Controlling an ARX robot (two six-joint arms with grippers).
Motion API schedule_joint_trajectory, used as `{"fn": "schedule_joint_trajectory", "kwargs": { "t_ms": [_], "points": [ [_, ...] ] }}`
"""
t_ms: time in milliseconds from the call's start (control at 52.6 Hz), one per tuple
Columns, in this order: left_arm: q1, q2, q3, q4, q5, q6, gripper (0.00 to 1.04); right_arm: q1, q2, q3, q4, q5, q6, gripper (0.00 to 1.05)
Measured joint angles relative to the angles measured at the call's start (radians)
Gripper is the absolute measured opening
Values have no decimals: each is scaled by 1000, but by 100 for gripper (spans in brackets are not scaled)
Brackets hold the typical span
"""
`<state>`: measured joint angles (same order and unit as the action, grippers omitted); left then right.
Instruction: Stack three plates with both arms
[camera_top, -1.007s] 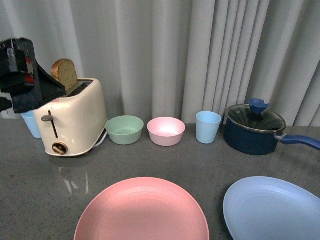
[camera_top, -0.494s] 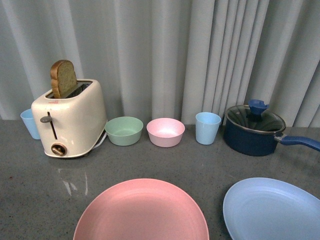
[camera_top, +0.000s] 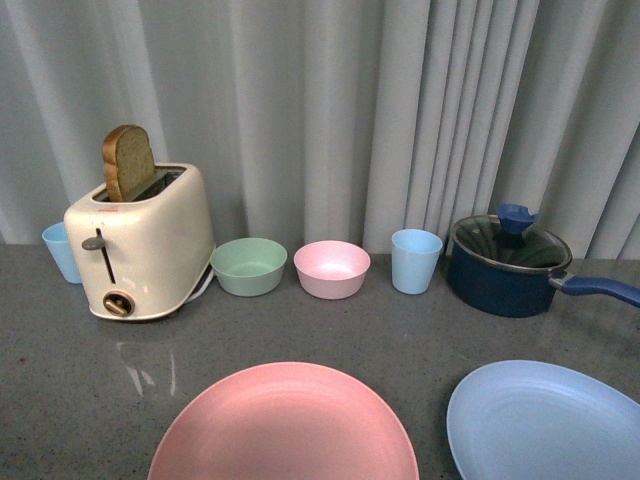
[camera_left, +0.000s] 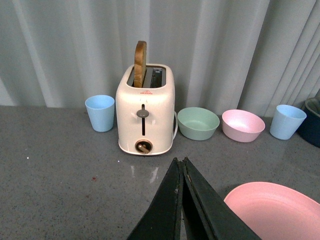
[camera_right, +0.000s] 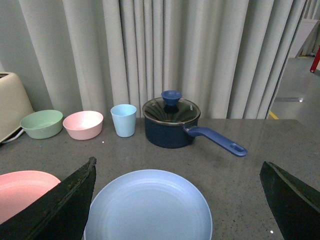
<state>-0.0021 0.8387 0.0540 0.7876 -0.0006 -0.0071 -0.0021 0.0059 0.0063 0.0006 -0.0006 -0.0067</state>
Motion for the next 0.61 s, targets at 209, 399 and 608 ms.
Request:
{"fn": "schedule_joint_trajectory", "kwargs": {
  "t_ms": [209,399,608],
  "points": [
    [0,-140,-25,-110,0,0,4,0,0,0,0,0,0,97],
    [0,-277,-26,-236,0,0,4,0,0,0,0,0,0,97],
    [0,-396,-26,-345,0,0,4,0,0,0,0,0,0,97]
  ]
}}
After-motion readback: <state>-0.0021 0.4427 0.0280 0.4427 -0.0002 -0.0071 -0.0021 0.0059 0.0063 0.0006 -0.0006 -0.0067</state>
